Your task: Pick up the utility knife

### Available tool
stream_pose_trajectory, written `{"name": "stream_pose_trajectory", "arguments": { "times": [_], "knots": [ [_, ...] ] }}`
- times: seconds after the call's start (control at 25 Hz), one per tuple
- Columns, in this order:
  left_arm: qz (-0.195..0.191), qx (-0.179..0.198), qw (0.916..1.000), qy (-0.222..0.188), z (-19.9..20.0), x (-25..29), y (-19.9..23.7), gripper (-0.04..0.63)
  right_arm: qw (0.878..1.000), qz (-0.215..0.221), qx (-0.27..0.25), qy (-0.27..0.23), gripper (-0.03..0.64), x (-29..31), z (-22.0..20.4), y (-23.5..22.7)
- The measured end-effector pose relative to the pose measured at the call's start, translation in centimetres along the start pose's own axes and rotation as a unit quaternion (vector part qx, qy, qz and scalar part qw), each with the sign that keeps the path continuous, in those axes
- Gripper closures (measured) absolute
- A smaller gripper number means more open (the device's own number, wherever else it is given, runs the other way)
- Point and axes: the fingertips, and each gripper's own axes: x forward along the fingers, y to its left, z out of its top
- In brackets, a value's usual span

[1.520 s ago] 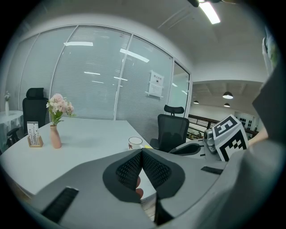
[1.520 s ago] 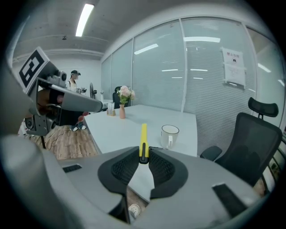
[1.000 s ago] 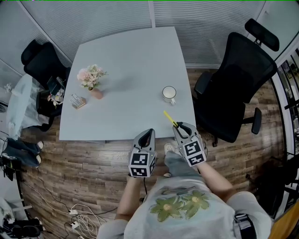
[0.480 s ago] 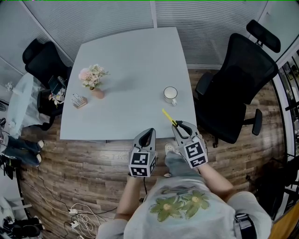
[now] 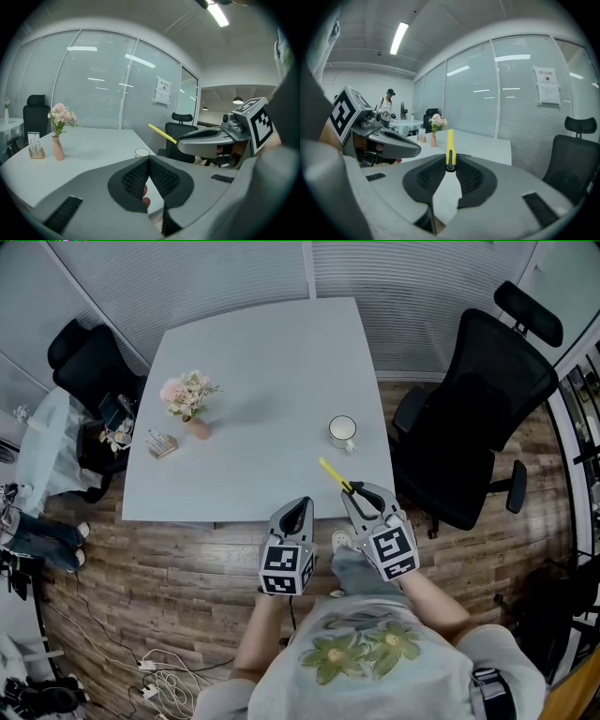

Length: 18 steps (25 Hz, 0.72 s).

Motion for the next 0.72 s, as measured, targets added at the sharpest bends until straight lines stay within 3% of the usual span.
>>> {"name": "stream_pose_trajectory", "arguments": {
  "times": [0.72],
  "knots": [
    [0.000, 0.005, 1.0000, -0.005, 0.0, -0.8, -1.2, 0.592, 0.999, 0.010, 0.002, -0.033, 0.549, -2.1, 2.2, 1.0]
  ]
}}
